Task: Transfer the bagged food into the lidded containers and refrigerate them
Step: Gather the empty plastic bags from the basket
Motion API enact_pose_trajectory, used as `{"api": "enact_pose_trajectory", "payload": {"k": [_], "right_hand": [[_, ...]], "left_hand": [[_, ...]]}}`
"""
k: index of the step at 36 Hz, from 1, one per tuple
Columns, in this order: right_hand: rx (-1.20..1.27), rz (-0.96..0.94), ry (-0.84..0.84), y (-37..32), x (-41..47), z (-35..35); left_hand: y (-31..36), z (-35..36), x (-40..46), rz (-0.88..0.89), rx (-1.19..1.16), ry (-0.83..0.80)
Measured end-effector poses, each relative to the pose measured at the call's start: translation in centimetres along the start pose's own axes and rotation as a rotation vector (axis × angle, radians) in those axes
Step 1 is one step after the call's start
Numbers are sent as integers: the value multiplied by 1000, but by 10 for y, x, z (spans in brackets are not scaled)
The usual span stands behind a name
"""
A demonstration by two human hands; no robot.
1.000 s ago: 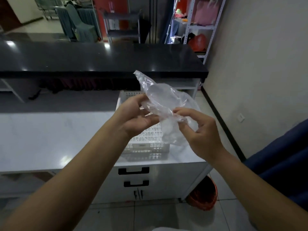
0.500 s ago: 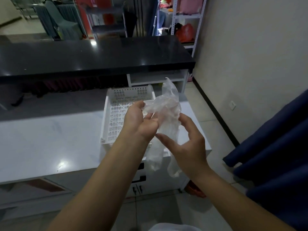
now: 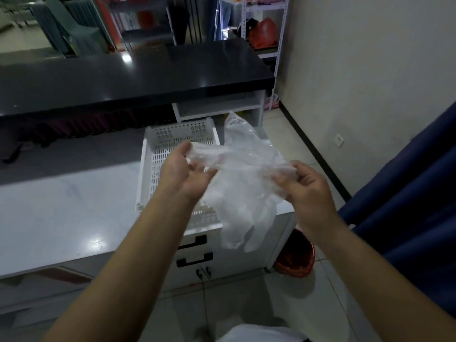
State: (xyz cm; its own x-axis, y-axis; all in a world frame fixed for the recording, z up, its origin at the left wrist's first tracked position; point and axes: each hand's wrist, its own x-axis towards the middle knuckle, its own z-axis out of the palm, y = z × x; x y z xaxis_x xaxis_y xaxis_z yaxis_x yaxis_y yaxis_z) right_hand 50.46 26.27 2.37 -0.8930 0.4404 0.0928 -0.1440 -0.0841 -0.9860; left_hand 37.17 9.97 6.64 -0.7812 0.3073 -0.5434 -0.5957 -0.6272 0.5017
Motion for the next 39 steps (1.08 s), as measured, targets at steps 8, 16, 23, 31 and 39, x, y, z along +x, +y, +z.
{"api": "enact_pose_trajectory", "payload": {"k": [8,16,23,31,39], "right_hand": [[274,236,-321,-25,26,-84],[502,367,-404,-19,40,-137],[594,497,-216,11,23,-186],[208,548,-139,50,-42,-214],[253,543,-109,51,-34,-246]], "left_hand": [[11,-32,17,346,665,-290],[-64,-28,26,-213,868,-841],[-113,-3,33,-152,837,-684],[-160,3,37,-107,977,-559],[-178,5,41,-197,1137,-658]]}}
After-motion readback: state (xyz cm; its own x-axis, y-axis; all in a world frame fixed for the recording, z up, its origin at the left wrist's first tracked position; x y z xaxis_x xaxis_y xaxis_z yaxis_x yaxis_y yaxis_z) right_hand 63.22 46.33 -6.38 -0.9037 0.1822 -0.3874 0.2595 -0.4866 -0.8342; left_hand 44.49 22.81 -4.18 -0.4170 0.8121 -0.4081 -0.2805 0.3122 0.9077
